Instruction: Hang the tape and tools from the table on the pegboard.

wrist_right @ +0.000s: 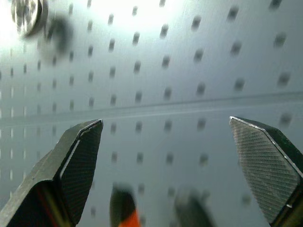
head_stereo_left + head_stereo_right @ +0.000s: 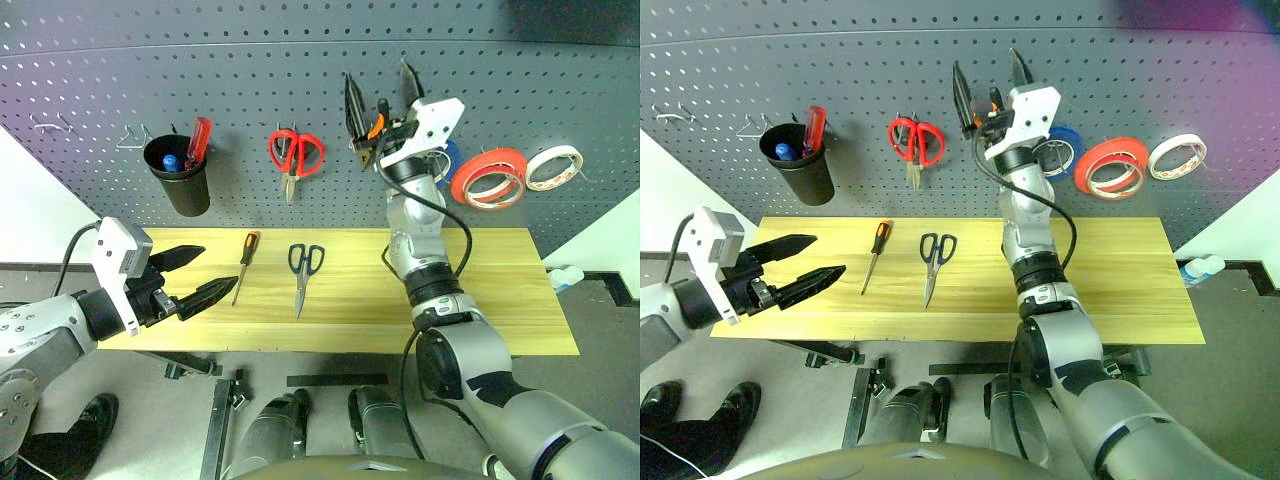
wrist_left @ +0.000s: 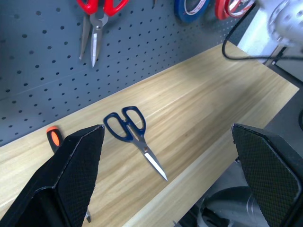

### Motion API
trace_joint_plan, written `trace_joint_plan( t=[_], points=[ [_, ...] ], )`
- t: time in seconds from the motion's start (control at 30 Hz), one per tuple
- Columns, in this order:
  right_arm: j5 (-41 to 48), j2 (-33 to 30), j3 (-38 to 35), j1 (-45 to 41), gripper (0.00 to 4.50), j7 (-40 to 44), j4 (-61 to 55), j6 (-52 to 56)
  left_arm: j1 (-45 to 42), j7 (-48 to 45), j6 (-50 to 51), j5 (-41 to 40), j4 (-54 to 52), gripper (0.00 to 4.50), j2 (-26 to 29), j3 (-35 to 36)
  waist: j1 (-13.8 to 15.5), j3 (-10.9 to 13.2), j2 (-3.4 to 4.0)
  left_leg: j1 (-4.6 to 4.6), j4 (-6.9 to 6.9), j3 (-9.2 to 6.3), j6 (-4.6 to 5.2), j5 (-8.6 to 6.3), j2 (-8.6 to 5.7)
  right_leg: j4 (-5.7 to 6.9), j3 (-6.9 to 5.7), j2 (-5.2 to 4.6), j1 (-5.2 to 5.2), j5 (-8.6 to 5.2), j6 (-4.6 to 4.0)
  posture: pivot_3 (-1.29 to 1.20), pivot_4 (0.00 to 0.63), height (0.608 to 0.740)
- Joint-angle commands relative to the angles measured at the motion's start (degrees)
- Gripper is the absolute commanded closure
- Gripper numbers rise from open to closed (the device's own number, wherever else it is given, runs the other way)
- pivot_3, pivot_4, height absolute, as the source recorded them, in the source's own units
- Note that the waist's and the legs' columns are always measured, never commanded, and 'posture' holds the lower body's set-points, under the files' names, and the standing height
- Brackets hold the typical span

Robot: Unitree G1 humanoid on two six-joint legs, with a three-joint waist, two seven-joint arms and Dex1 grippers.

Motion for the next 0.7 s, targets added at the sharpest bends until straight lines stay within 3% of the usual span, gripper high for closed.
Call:
trace_joint_plan(
  t=[0.03, 0.23, 0.4, 0.47, 0.7],
  points=[
    [7.1, -1.1, -1.2, 0.7, 0.02, 4.9, -8.1, 6.4, -1.0, -0.3, -1.5, 0.6, 0.4, 0.00, -0.3, -0.5, 0.0, 0.0, 0.00, 0.00, 0.00, 0.00, 0.00, 0.00, 0.00, -0.01, 0.00, 0.00, 0.00, 0.00, 0.00, -0.07, 0.198, 0.740],
    [16.6, -7.1, -3.1, 4.7, 0.02, 12.3, -17.7, 21.0, -2.5, -0.8, -3.8, 3.1, 2.2, 0.00, -2.2, -3.5, 0.0, 0.0, 0.00, -0.03, 0.00, 0.01, 0.01, -0.01, 0.00, -0.07, 0.00, -0.02, 0.01, 0.00, 0.01, -0.11, 0.183, 0.740],
    [24.0, -16.7, -1.9, 12.5, 0.02, 24.1, -26.7, 37.0, -5.2, -1.3, -6.4, 6.1, 4.9, 0.00, -4.3, -7.4, -0.1, 0.0, -0.01, -0.08, 0.01, 0.02, 0.04, -0.02, 0.01, -0.14, -0.02, -0.04, 0.01, 0.00, 0.01, -0.17, 0.178, 0.740],
    [20.2, -20.2, -0.8, 14.9, 0.02, 25.1, -28.4, 36.7, -6.1, -1.6, -7.2, 6.8, 5.9, 0.00, -5.3, -8.8, -0.1, 0.0, 0.00, -0.11, 0.02, 0.04, 0.07, -0.04, 0.01, -0.16, -0.01, -0.06, 0.01, 0.00, 0.02, -0.18, 0.176, 0.740],
    [24.2, -30.1, -1.9, 24.6, 0.02, 37.1, -32.4, 46.4, -9.4, -2.6, -10.6, 11.5, 10.5, 0.00, -8.1, -13.7, -0.4, 0.0, -0.01, -0.20, 0.13, 0.14, 0.14, -0.09, 0.15, -0.24, -0.06, -0.06, 0.00, 0.01, 0.04, -0.24, 0.186, 0.740]
  ],
)
